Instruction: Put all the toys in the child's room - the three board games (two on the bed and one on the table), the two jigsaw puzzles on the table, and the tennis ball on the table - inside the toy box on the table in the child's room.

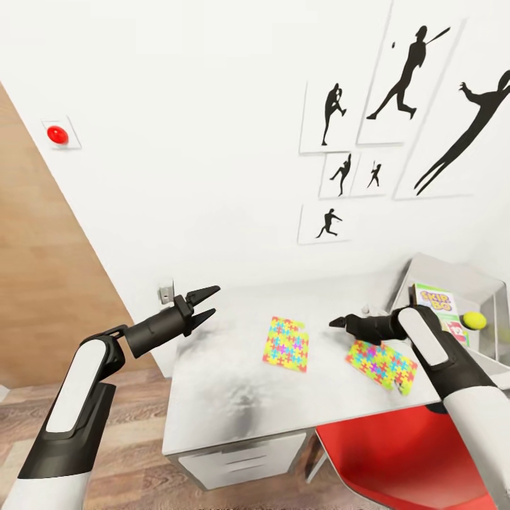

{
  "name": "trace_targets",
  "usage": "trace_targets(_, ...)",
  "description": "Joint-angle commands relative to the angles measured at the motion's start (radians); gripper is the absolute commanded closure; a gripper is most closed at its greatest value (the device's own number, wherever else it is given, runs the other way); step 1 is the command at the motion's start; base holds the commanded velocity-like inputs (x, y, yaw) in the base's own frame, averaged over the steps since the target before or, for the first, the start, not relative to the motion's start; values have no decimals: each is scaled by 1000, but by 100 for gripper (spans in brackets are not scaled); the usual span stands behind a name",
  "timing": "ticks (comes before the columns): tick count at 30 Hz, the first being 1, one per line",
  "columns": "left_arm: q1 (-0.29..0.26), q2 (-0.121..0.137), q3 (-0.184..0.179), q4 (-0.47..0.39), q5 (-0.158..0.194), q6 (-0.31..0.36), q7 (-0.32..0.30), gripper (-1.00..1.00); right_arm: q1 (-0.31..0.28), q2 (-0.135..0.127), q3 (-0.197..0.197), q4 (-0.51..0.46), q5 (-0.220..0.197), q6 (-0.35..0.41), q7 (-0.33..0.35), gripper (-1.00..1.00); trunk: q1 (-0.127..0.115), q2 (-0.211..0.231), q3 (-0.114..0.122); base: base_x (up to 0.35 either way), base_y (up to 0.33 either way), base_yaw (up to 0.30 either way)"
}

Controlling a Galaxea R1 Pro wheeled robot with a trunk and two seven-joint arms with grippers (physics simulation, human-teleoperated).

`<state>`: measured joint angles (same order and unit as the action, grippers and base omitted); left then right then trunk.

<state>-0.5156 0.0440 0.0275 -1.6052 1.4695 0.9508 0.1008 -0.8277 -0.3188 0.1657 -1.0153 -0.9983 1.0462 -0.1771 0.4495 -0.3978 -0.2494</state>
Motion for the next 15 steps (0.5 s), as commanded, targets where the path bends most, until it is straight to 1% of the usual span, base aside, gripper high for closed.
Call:
trace_targets(1,-1,0,1,-1,11,4,11,-100,-16,1,3,23,-11,1,-10,-100,0,-2,-4,0,1,0)
trace_targets(2,-1,0,1,-1,11,4,11,-100,-16,1,3,23,-11,1,-10,-100,0,-2,-5,0,1,0)
trace_targets(3,0,-1,-1,-1,11,4,12,-100,-44,7,3,67,-10,1,-8,-100,0,-2,-7,0,0,0)
trace_targets(6,-1,-1,-1,-1,11,4,12,-100,-63,15,4,90,-10,1,-7,-100,0,-2,-12,0,0,0)
trace_targets(7,-1,-1,-1,-1,11,3,12,-100,-68,21,4,94,-10,1,-7,-100,0,-2,-13,0,0,0)
trace_targets(8,-1,-1,-1,-1,11,3,12,-100,-74,33,4,101,-10,1,-6,-100,0,-2,-15,0,0,0)
trace_targets(11,-1,-1,-1,-1,11,3,11,-100,-79,44,6,106,-7,1,-6,-100,0,-2,-20,0,0,1)
trace_targets(15,0,-1,-2,-1,11,3,11,-100,-83,55,21,109,1,1,-6,-100,0,-2,-26,0,0,22)
